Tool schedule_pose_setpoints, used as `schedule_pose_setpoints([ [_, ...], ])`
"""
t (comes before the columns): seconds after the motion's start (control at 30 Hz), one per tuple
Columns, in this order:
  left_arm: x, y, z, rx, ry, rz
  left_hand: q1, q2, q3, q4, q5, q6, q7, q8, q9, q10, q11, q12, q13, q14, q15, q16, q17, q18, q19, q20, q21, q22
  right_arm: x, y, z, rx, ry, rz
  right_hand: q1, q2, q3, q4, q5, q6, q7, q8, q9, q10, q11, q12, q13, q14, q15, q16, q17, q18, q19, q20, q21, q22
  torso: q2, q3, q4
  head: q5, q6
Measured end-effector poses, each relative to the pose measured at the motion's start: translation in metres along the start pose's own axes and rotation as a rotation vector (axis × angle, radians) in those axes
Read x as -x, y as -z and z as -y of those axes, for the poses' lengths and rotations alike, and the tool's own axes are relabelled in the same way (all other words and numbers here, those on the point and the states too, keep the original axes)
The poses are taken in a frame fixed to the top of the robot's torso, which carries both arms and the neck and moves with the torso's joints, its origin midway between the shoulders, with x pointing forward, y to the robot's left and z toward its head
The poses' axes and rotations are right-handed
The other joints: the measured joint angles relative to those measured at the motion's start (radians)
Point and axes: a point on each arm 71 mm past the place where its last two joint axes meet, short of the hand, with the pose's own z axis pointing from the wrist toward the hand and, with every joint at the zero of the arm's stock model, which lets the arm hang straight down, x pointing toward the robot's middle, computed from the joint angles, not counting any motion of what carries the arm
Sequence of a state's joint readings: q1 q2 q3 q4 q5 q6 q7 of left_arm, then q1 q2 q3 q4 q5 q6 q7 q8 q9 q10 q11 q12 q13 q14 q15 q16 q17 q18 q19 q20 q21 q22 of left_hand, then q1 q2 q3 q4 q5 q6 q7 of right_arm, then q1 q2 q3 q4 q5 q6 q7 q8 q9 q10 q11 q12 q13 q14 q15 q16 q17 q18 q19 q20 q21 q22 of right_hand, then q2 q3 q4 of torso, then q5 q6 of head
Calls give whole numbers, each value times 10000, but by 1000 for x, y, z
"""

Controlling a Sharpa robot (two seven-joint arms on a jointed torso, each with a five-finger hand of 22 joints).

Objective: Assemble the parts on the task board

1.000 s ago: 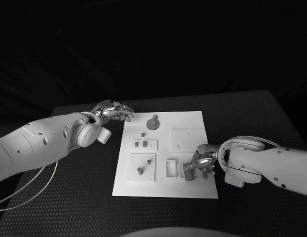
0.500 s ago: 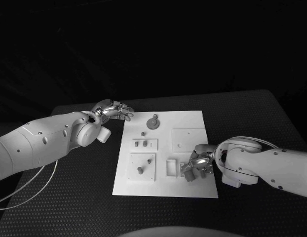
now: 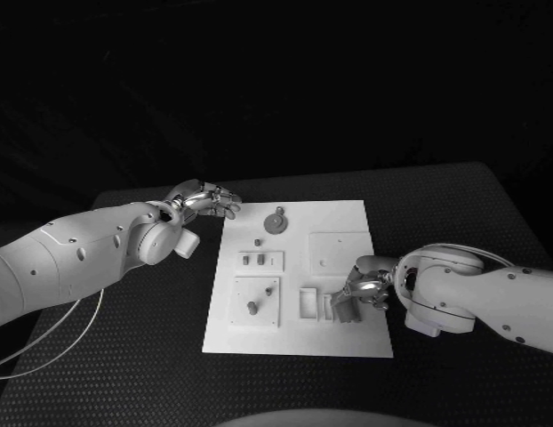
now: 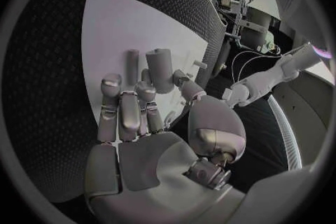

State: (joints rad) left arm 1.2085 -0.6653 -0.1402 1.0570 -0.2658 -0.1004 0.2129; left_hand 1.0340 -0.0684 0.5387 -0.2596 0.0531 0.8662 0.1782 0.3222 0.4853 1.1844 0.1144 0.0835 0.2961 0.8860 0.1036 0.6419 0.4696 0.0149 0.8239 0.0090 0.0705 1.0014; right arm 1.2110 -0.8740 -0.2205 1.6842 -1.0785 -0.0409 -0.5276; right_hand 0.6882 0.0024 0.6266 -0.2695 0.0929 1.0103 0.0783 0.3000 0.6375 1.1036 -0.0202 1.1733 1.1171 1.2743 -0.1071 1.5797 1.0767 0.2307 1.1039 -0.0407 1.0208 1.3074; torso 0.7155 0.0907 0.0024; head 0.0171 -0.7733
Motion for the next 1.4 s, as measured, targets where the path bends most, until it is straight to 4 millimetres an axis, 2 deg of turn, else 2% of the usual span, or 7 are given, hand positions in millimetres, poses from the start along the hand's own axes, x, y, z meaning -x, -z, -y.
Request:
schedule_pose_setpoints([
  [0.17, 0, 0, 0, 2, 0, -1, 0, 0, 0, 0, 0, 0, 0, 0, 0, 0, 0, 0, 0, 0, 0, 0, -1, 0, 0, 0, 0, 0, 9, 3, -5, 64, 3, 231, -48, 48, -12, -12, 0, 42, -36, 2, 2, 46, -13, 0, -2, 18, -17, 0, 34, -1, 1, 1, 0, 0, 0, -2, 2, -17, 6],
  [0.33, 0, 0, 0, 3, 1, -6, 0, 0, 0, 0, 0, 0, 0, 0, 0, 0, 0, 0, 0, 0, 0, 0, 10, -1, 0, 0, 0, -9, 10, 3, -8, 85, -164, 251, -48, 48, -6, -5, 0, 92, -66, 3, 2, 99, -30, 6, -1, 48, -47, 0, 79, 0, 40, -3, 35, 0, 0, -4, 10, -27, 12],
  [0.63, -1, 0, 0, 9, 2, -6, 0, 0, 0, 0, 0, 0, 0, 0, 1, 0, 0, 0, 0, 0, 0, 0, 19, 0, 0, 0, 0, -8, 10, -7, -21, 144, -605, 70, -110, 109, 60, 63, -4, 157, -89, -1, 2, 123, -48, 37, -1, 66, -61, 0, 81, 1, 75, -1, 35, 0, 1, -5, 5, -6, 8],
  [0.83, -2, -1, 0, 7, 6, -29, 0, 0, 0, 0, 0, 0, 0, 0, 1, 0, 0, 0, 0, 0, 0, 0, 18, 0, 0, 0, 0, -8, 4, -18, -32, 154, -755, -215, -109, 109, 79, 146, -39, 159, -89, -11, -2, 153, -49, 36, 23, 75, -69, 0, 56, 0, 87, 12, 35, 0, 5, -5, 5, -35, -2],
  [1.03, -2, -1, 1, 10, 7, -40, 0, 0, 0, 0, 0, 0, 0, 0, 1, 0, 0, 0, 0, 0, 0, -40, 28, -1, 0, 0, 0, -7, 0, -25, -34, 61, -815, -392, -141, 141, 96, 218, -49, 161, -88, -15, 0, 156, -46, 35, 33, 92, -79, 0, 63, 1, 92, 17, 35, 0, 5, -5, 15, -54, -39],
  [1.23, -2, -1, 1, 18, 7, -38, 0, 0, 0, 0, 0, 0, 0, 0, 1, 0, 0, 0, 0, 0, 0, -40, 35, -1, 0, 0, 0, -13, -2, -28, -39, 111, -846, -469, -176, 176, 122, 299, -36, 197, -63, -42, -118, 173, -28, 35, 33, 128, -87, -1, 30, 0, 93, 18, 35, 0, 5, -3, 16, -25, -77],
  [1.4, -2, -1, 0, 25, 7, -37, 1, 0, 0, 0, 0, 0, 0, 0, 1, 0, 0, 0, 0, 0, 0, -40, 38, -1, 0, 0, 0, -17, -5, -29, -39, 115, -885, -540, -179, 173, 97, 328, -8, 197, -62, -43, -74, 187, -14, 35, 47, 130, -88, -1, 26, 0, 93, 19, 35, 0, 4, 1, 15, -1, -92],
])
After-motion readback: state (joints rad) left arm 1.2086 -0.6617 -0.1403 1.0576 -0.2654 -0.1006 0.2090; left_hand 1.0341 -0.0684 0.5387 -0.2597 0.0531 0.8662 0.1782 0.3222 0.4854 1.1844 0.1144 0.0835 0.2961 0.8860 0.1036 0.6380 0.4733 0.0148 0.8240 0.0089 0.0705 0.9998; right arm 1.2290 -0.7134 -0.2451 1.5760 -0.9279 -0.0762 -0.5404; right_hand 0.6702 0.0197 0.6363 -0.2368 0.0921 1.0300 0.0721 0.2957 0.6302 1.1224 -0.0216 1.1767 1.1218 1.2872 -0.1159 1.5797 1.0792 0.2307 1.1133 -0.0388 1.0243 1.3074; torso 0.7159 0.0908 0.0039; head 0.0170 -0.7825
